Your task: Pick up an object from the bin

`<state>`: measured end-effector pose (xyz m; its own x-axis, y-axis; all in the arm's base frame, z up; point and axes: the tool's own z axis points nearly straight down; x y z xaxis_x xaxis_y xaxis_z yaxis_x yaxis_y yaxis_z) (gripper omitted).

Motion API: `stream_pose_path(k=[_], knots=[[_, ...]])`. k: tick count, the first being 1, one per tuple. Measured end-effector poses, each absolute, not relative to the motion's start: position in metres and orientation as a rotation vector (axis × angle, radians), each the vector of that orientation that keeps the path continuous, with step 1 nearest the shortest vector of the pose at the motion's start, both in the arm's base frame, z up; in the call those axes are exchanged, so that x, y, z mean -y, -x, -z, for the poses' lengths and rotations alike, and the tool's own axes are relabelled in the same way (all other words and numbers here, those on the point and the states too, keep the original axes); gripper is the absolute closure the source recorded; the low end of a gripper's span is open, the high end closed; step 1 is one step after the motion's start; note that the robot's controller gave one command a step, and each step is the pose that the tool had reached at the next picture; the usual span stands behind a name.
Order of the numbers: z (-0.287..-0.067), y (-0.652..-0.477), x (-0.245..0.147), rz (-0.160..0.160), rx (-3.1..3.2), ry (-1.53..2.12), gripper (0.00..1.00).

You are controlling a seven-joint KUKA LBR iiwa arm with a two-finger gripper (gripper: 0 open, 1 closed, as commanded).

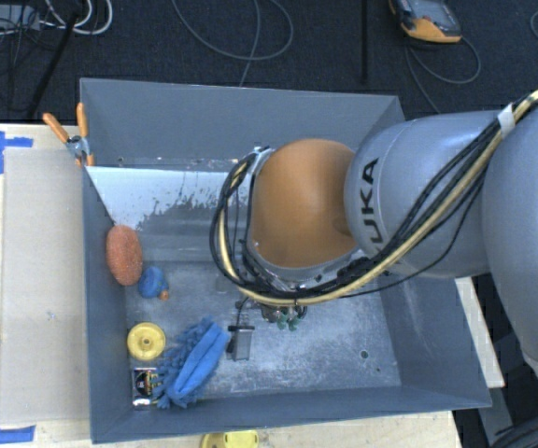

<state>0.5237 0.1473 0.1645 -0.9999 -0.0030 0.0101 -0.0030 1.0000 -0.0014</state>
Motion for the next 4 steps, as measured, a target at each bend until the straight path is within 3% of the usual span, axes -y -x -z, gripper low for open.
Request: stream_pose_path(k=[1,2,3,4], knots=[[-0.169,-0.526,-0.147,0.0,3.139,0.001,0.0],[-0.139,-0.525,-0.152,0.0,3.143,-0.099,0.0],[-0.113,-0.524,-0.157,-0.001,3.099,-0.489,0.0],[-0.102,-0.518,-0.153,0.0,3.051,-0.74,0.0]])
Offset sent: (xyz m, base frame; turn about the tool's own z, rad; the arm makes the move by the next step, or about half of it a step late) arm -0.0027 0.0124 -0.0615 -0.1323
